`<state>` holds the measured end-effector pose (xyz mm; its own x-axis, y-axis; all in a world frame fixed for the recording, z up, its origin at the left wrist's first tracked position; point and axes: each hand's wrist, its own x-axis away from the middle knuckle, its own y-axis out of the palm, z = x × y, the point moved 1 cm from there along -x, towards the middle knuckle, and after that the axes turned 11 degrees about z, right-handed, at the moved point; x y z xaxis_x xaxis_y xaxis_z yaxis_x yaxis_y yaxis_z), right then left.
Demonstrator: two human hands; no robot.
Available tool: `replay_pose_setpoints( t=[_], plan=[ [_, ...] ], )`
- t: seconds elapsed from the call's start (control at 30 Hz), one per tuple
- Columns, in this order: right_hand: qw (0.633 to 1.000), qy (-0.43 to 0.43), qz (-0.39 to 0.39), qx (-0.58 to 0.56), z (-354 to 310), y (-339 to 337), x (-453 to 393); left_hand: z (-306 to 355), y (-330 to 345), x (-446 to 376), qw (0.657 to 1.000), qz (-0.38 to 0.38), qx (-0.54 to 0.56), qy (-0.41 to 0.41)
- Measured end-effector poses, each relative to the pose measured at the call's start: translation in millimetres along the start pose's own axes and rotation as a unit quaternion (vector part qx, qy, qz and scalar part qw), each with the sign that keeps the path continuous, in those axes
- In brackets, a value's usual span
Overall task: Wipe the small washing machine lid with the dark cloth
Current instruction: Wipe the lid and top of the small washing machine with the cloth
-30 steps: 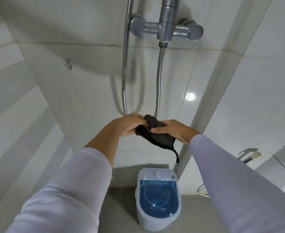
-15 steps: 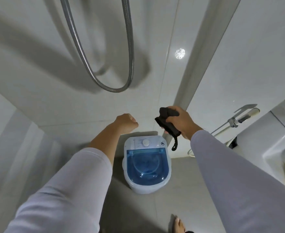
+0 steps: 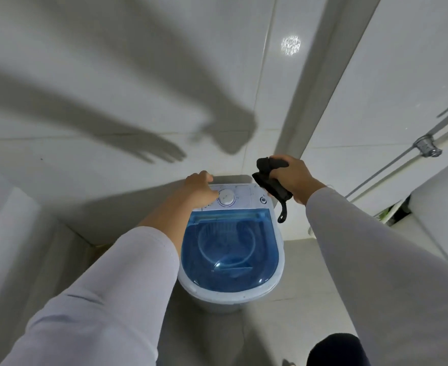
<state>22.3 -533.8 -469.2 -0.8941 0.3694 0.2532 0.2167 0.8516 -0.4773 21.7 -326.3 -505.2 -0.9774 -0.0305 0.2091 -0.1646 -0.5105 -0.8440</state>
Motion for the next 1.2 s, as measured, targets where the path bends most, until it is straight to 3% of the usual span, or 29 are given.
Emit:
replay_pose_setpoints(
  t=[0.43,0.8,1.2],
  plan=[
    [0.995,-0.091,0.04,-0.007,67,12,4,-21,45,16,0.99,0.115,-0.02,0.083],
    [0.993,-0.076,0.088,-0.017,91,-22,53,-8,49,75,0.982,0.114,-0.109,0.104],
    [0.978,-0.146,0.133,0.074,78,-2,10,-9,70,24,0.988,0.097,-0.091,0.085]
  ],
)
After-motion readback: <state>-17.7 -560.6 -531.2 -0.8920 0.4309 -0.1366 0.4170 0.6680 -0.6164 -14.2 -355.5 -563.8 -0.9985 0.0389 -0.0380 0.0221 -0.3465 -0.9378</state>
